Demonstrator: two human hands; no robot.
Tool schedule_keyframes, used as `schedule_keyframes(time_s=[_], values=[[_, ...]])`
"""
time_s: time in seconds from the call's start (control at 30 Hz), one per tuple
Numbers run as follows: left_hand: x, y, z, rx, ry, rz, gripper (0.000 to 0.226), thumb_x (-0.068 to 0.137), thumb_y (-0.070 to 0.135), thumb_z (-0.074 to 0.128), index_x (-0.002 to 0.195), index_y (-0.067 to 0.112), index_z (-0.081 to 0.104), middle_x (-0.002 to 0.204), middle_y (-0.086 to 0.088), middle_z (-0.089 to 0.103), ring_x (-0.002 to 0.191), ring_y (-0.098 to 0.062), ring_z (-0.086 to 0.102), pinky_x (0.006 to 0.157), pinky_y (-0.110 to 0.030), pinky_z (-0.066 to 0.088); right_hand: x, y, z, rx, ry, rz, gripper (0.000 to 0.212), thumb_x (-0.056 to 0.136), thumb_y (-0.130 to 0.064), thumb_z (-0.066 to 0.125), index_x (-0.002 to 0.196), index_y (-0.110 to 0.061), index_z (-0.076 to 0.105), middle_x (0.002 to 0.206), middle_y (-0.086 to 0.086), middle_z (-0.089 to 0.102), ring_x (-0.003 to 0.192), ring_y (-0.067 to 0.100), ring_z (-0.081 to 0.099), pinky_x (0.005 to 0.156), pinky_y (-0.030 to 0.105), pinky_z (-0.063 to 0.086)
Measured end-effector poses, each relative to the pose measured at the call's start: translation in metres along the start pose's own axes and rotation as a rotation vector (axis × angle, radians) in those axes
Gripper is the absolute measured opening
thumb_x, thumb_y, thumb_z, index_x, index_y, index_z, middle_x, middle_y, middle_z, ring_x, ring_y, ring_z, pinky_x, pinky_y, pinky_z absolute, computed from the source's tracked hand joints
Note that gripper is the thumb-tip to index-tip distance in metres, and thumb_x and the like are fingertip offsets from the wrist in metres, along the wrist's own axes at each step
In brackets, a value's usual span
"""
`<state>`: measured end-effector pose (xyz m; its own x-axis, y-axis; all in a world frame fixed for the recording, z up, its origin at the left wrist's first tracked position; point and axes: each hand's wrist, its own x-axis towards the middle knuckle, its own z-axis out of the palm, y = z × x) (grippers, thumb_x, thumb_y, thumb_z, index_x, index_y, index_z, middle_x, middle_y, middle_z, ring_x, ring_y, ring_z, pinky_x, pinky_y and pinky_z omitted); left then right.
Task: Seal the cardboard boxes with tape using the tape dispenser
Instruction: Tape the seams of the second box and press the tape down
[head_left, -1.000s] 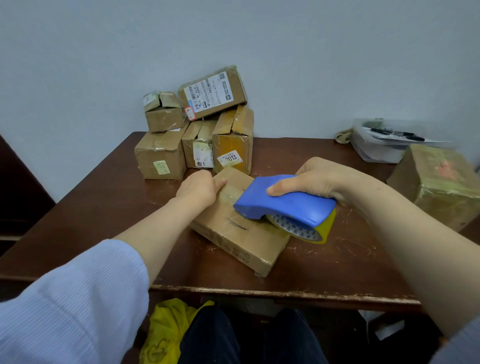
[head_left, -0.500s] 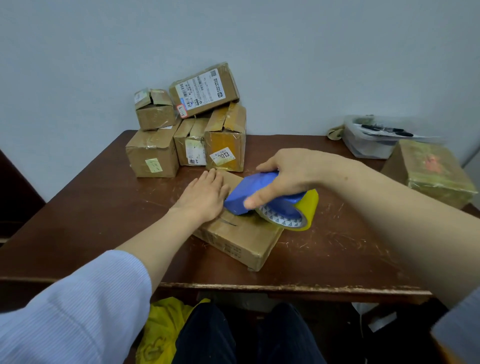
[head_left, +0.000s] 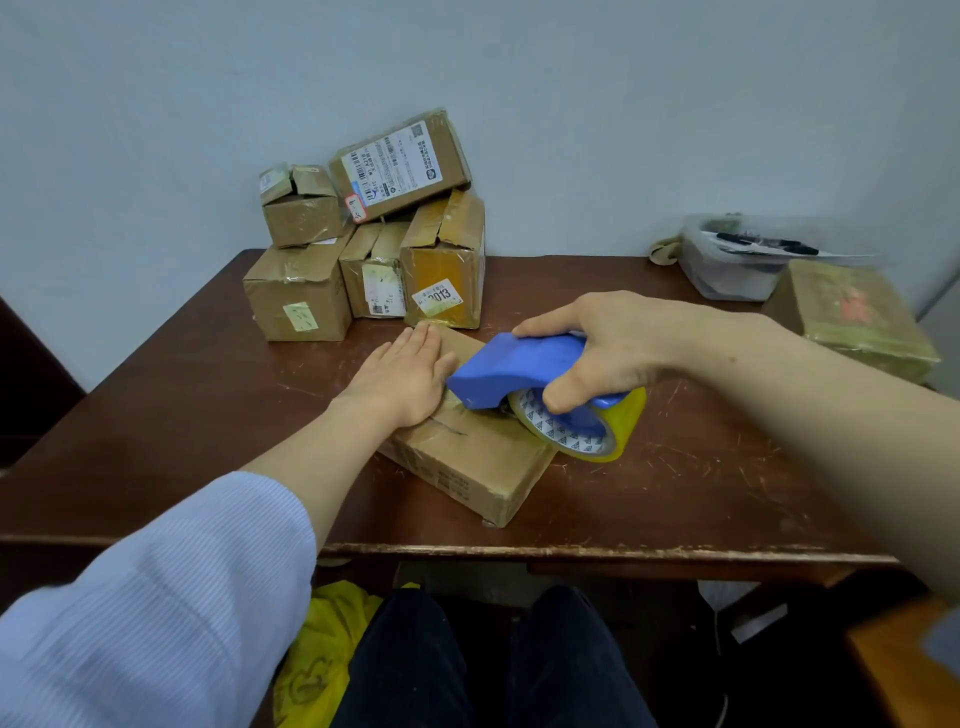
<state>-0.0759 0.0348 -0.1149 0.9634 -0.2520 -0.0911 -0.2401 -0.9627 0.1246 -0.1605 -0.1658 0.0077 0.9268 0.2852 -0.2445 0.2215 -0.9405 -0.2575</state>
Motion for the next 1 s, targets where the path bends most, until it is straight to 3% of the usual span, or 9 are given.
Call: schedule_keyframes(time_s=[0.17,0.3,0.43,0.53,0.63,0.73,0.87,1.0], values=[[0.000,0.001,0.000,0.012,-0.011,0.011,0.060,0.101,0.045,0.009,0.153,0.016,-0.001,0.160,-0.001,-0.005,0.147,-0.015,-0.001,0.120,-0.036,0.004,-0.020,0.016,-0.005,0.052,-0.034,0.042,0.071,0.074,-0.038,0.071,0.138,-0.045,0.042,0.135,-0.016,0.046,0.097,0.012,0.050,0.067,0.017,0.038],[-0.003,0.003,-0.002,0.019,-0.018,0.005,0.066,0.099,0.053,0.010,0.152,0.016,-0.002,0.160,-0.001,-0.005,0.147,-0.014,-0.002,0.120,-0.036,0.002,-0.036,0.025,0.000,0.063,-0.036,0.073,0.070,0.076,-0.037,0.071,0.138,-0.048,0.040,0.123,-0.017,0.047,0.078,0.002,0.049,0.059,0.013,0.033],[-0.008,0.014,-0.002,0.075,-0.030,-0.070,0.087,0.089,0.070,0.011,0.152,0.013,-0.005,0.160,-0.004,-0.007,0.147,-0.017,-0.005,0.119,-0.038,-0.002,-0.035,0.021,0.008,0.043,-0.018,0.072,0.072,0.074,-0.042,0.071,0.139,-0.046,0.040,0.128,-0.016,0.048,0.093,0.011,0.051,0.070,0.021,0.038],[-0.006,0.028,-0.001,0.158,0.017,-0.031,0.076,0.097,0.058,0.016,0.152,0.007,0.003,0.160,-0.009,0.001,0.147,-0.022,0.000,0.119,-0.038,0.005,-0.032,0.019,0.008,0.053,0.002,0.076,0.072,0.071,-0.045,0.071,0.137,-0.045,0.043,0.133,-0.016,0.048,0.103,0.014,0.052,0.082,0.028,0.043],[-0.009,0.033,0.001,0.033,-0.052,0.006,0.075,0.098,0.054,0.018,0.151,0.007,-0.005,0.159,-0.010,-0.010,0.147,-0.021,-0.009,0.119,-0.035,-0.001,-0.029,0.017,0.007,0.054,-0.007,0.078,0.072,0.069,-0.046,0.072,0.136,-0.045,0.044,0.133,-0.016,0.049,0.108,0.016,0.053,0.090,0.031,0.046],[-0.015,0.032,0.000,0.029,-0.118,0.004,0.082,0.094,0.061,0.018,0.150,0.010,-0.014,0.157,-0.009,-0.021,0.145,-0.020,-0.018,0.119,-0.035,-0.006,-0.029,0.018,0.008,0.068,-0.014,0.085,0.072,0.069,-0.046,0.073,0.136,-0.045,0.044,0.134,-0.016,0.049,0.109,0.015,0.053,0.089,0.029,0.045],[-0.015,0.033,0.000,0.020,-0.099,0.016,0.078,0.095,0.059,0.016,0.151,0.012,-0.012,0.158,-0.009,-0.018,0.146,-0.020,-0.016,0.119,-0.036,-0.005,-0.030,0.020,0.010,0.096,-0.014,0.092,0.071,0.070,-0.045,0.073,0.136,-0.045,0.044,0.132,-0.016,0.049,0.104,0.014,0.054,0.081,0.025,0.041],[-0.018,0.037,0.005,0.063,-0.003,0.221,0.057,0.102,0.044,0.012,0.152,0.022,-0.004,0.160,0.003,-0.009,0.146,-0.012,-0.009,0.118,-0.036,-0.006,-0.032,0.019,0.011,0.066,0.003,0.086,0.073,0.070,-0.047,0.072,0.137,-0.045,0.043,0.133,-0.015,0.049,0.105,0.015,0.052,0.083,0.026,0.043]])
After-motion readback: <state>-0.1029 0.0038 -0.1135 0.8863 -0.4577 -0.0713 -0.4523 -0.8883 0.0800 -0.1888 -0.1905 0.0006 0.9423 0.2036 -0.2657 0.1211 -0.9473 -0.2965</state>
